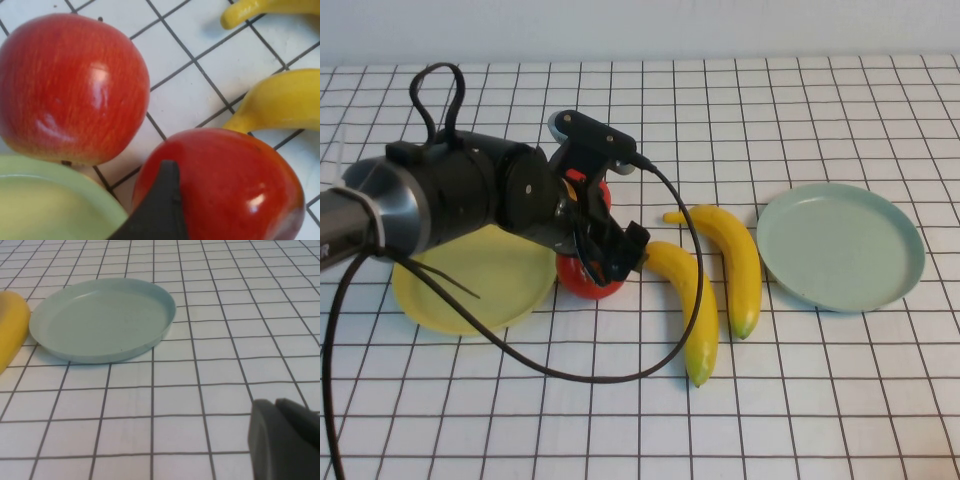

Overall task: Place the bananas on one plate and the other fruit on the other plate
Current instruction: Put one type of fruit in the left plate

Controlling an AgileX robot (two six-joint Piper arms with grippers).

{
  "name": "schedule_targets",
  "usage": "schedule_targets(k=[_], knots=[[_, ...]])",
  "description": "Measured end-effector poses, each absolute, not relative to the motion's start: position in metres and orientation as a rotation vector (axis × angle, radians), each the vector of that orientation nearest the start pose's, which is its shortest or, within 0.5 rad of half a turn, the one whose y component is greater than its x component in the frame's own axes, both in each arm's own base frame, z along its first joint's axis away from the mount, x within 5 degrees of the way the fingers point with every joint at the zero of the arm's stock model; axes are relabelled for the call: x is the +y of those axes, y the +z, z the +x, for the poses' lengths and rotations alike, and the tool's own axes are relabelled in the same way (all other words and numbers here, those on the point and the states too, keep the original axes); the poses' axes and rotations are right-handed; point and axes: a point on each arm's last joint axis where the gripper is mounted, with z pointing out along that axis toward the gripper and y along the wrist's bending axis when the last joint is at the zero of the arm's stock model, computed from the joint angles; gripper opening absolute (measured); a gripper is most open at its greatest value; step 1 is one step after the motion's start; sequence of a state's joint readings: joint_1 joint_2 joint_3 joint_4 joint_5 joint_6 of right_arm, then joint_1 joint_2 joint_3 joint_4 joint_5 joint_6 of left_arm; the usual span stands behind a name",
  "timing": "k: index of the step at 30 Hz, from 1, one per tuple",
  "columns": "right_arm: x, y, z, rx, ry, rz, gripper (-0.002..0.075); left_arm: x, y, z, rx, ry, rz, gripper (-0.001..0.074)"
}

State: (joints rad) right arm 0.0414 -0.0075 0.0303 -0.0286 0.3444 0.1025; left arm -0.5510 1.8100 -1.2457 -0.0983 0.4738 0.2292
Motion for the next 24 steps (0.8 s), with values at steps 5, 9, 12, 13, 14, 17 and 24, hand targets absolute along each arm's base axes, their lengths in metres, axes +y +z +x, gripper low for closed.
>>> schedule_targets(k=[5,9,12,13,14,17,24], knots=[[0.0013,0.1724,0.0536,1.851,0.073,0.038,-0.0015,-0.2079,0.2185,0.3297,2.385,-0.227,0.874,0.0668],[0.0013,0.1724,0.0536,1.851,0.073,0.038,-0.0015,-0.2087,0.2191,0.3286,2.406,-0.250,0.860,0.0668],[0.0013,0.1724,0.0536,1.851,0.073,0.038,-0.0015,-0.2088,0.2195,0.3275,2.420,-0.262,0.852,0.0668],[0.0013,0.1724,0.0536,1.851,0.073,0.038,-0.0015,-0.2087,0.2192,0.3271,2.425,-0.263,0.853,0.0668],[0.0013,0.1724,0.0536,1.851,0.073,0.038,-0.0015,-0.2086,0.2190,0.3268,2.429,-0.263,0.855,0.0668],[0.0013,0.1724,0.0536,1.851,0.073,0.038,-0.0015,-0.2084,0.2187,0.3262,2.436,-0.264,0.856,0.0662],[0.0013,0.1724,0.0536,1.851,0.073,0.038,-0.0015,-0.2070,0.2243,0.3244,2.426,-0.259,0.863,0.0468]])
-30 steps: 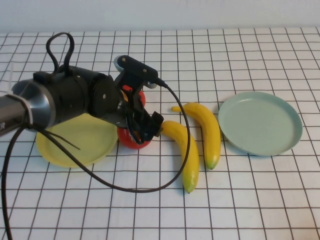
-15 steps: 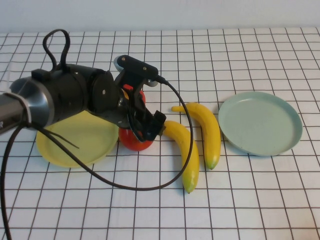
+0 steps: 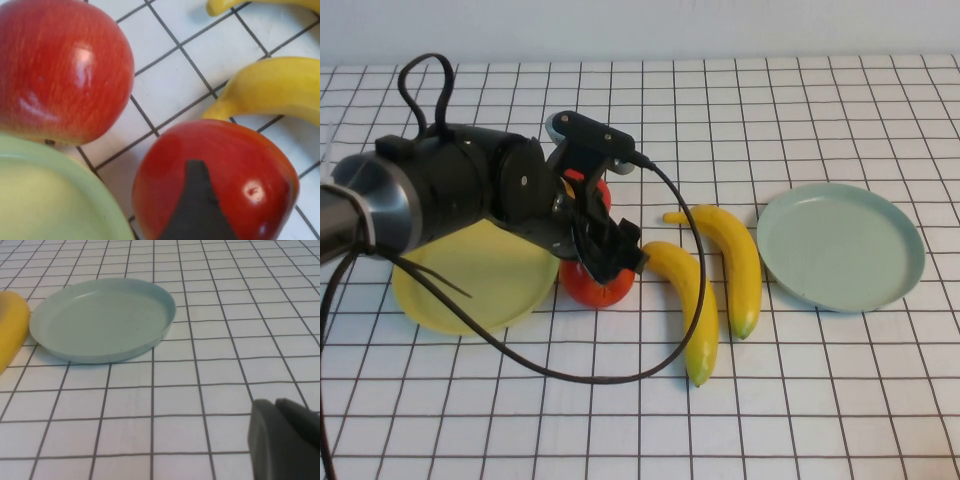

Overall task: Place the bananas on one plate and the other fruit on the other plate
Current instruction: Put one type of fruit in the left plate

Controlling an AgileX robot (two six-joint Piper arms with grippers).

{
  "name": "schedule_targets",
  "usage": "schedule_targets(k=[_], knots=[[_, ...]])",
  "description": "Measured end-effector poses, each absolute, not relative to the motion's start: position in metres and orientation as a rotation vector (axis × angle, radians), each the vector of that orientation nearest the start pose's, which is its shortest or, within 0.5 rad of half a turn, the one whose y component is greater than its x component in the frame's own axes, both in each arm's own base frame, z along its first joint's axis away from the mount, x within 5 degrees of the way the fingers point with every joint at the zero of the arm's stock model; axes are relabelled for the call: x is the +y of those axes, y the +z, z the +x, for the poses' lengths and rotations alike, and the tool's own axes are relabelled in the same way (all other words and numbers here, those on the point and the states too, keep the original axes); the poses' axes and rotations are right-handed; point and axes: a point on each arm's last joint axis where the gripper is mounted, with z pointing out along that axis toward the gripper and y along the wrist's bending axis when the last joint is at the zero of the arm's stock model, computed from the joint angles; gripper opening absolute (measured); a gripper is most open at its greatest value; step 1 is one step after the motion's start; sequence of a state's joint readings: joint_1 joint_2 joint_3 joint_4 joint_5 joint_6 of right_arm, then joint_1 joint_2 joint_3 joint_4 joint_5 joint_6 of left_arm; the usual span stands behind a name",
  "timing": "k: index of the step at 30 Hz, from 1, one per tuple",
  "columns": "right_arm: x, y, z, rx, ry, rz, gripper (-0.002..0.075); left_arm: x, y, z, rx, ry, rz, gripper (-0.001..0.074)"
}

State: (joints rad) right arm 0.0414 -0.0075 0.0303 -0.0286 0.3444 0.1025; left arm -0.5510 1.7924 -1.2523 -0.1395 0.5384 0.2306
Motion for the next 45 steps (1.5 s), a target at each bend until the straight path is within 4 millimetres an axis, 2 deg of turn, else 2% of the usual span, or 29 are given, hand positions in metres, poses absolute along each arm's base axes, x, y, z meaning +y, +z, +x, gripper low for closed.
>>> schedule_targets(k=[3,9,11,15,18,30,37,45], knots=[[0.001,0.172,0.054,1.851,0.073,0.038,-0.0015,-0.205,0.230,0.320,2.439,-0.259,0.868,0.0416],[0.001,0.172,0.054,1.851,0.073,0.038,-0.0015,-0.197,0.239,0.305,2.505,-0.272,0.879,0.0405],[0.001,0.172,0.054,1.851,0.073,0.038,-0.0015,-0.196,0.241,0.302,2.522,-0.272,0.890,0.0447],[0.001,0.172,0.054,1.851,0.073,0.038,-0.0015,-0.194,0.241,0.298,2.552,-0.261,0.909,0.0621],[0.001,0.172,0.054,1.851,0.073,0.038,-0.0015,-0.192,0.240,0.298,2.555,-0.237,0.924,0.0667],[0.001,0.172,0.054,1.851,0.073,0.038,-0.0015,-0.190,0.249,0.300,2.465,-0.185,0.975,0.0668],[0.001,0.172,0.054,1.851,0.073,0.038,-0.0015,-0.192,0.242,0.306,2.372,-0.117,1.129,0.0668],[0.001,0.172,0.054,1.851,0.073,0.038,-0.0015,-0.192,0.235,0.314,2.324,-0.084,1.176,0.0668]])
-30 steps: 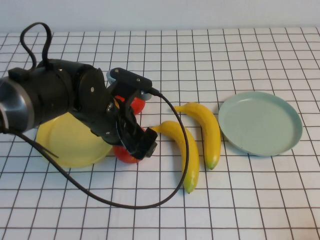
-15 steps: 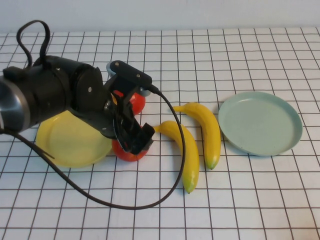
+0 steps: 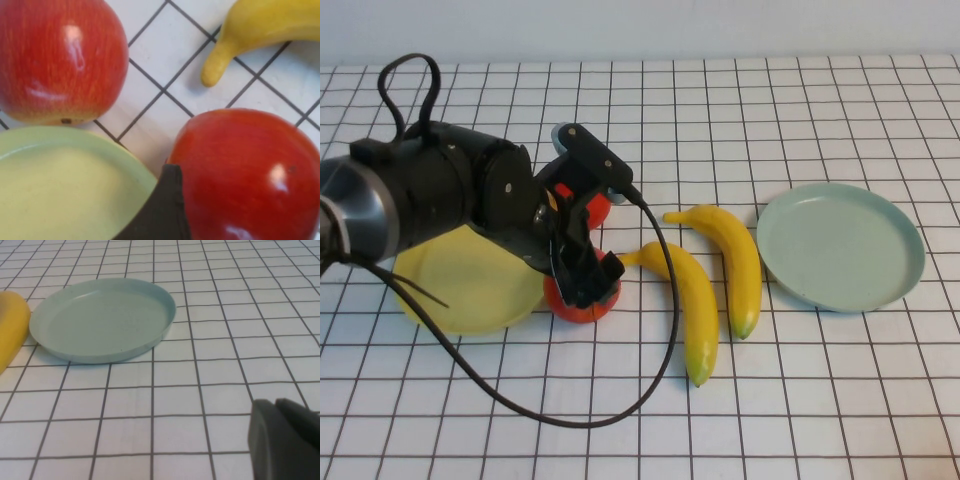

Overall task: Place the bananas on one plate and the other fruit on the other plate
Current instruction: Put one type of fruit in the left plate

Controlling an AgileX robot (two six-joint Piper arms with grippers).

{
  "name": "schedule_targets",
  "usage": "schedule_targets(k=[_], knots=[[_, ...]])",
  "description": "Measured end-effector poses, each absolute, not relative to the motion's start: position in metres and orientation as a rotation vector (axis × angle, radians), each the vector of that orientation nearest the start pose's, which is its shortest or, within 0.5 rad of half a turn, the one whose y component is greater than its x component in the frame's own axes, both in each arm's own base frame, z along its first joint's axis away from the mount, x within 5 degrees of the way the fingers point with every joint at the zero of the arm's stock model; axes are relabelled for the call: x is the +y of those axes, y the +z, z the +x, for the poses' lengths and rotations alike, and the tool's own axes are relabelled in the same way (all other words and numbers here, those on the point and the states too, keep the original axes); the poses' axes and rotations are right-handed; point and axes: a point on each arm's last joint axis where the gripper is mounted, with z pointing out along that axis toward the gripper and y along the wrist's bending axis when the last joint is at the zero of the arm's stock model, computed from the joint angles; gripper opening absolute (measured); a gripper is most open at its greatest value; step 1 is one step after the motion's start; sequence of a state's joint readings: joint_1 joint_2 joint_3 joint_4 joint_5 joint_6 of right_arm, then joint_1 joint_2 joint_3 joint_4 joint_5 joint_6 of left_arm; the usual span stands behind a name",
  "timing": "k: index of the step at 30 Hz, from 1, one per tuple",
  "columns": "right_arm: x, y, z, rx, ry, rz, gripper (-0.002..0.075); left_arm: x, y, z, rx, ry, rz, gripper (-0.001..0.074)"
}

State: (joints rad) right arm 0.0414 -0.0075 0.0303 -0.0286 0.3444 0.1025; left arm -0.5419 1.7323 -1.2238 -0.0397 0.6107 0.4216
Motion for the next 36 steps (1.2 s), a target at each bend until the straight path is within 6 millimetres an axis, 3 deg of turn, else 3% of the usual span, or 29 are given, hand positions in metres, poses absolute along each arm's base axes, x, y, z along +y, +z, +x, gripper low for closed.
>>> schedule_targets(k=[9,13,18,22,26,31,34,36], knots=[[0.001,0.172,0.054,1.851,0.073,0.038,-0.0015,-0.192,0.213,0.323,2.368,-0.089,1.187,0.0668],[0.001,0.172,0.054,1.851,0.073,0.038,-0.0015,-0.193,0.212,0.324,2.358,-0.095,1.177,0.0668],[0.001,0.172,0.054,1.851,0.073,0.038,-0.0015,-0.194,0.213,0.324,2.354,-0.099,1.165,0.0553],[0.001,0.172,0.054,1.851,0.073,0.038,-0.0015,-0.192,0.227,0.321,2.323,-0.105,1.143,0.0554],[0.001,0.172,0.054,1.851,0.073,0.038,-0.0015,-0.186,0.262,0.310,2.274,-0.133,1.050,0.0554],[0.001,0.172,0.054,1.851,0.073,0.038,-0.0015,-0.156,0.306,0.297,2.236,-0.116,0.930,0.0554],[0.001,0.172,0.054,1.851,0.073,0.038,-0.0015,-0.126,0.309,0.306,2.289,-0.051,0.845,0.0554],[0.001,0.172,0.054,1.851,0.073,0.038,-0.0015,-0.104,0.299,0.315,2.358,-0.015,0.772,0.0554]])
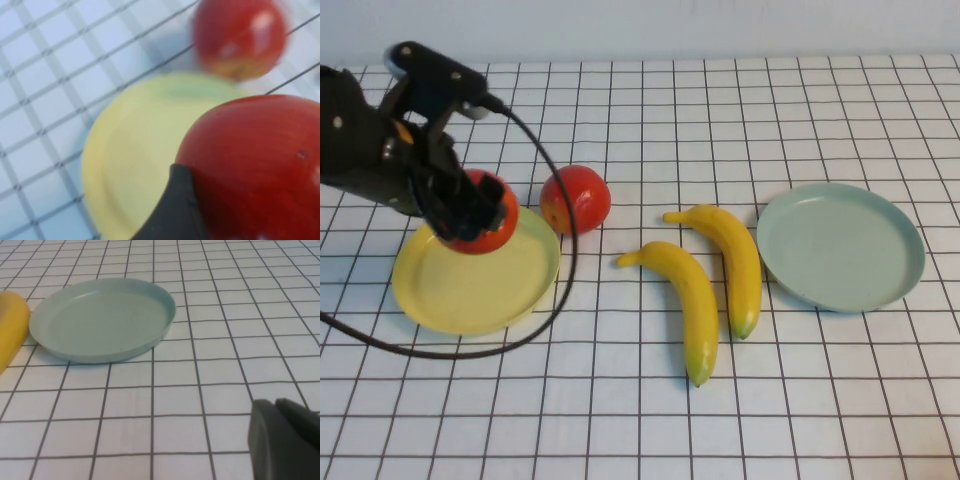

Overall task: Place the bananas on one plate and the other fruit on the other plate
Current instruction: Put one type of fruit in the left plate

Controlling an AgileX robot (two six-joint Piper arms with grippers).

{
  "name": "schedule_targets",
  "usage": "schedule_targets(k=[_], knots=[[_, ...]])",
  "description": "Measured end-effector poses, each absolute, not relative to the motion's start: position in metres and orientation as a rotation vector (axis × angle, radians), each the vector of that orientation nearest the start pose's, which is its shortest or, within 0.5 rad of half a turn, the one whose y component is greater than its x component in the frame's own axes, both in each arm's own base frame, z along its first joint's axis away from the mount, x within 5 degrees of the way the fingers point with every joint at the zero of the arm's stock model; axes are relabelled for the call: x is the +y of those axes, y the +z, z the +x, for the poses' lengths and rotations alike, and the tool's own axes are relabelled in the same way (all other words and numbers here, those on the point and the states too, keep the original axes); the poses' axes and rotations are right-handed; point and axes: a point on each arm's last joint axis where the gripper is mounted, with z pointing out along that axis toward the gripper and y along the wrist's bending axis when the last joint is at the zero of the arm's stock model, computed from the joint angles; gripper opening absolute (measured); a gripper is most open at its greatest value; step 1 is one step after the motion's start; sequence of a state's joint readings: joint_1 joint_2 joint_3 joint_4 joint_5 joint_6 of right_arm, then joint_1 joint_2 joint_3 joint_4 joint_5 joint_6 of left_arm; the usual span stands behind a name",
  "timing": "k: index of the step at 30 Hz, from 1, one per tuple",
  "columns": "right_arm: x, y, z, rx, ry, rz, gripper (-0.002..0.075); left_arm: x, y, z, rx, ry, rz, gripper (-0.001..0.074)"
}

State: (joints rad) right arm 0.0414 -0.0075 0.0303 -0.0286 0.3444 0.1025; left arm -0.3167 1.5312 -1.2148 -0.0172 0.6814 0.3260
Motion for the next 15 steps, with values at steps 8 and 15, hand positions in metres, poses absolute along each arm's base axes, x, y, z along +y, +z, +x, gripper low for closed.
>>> schedule_targets(k=[8,15], knots=[[0.001,0.172,0.054,1.851,0.073,0.038,-0.0015,-0.067,0.240,0.350,2.602,0.012,0.552,0.0554],[0.001,0.172,0.054,1.851,0.073,0.038,-0.0015,-0.069,0.213,0.367,2.655,0.054,0.582,0.0553]])
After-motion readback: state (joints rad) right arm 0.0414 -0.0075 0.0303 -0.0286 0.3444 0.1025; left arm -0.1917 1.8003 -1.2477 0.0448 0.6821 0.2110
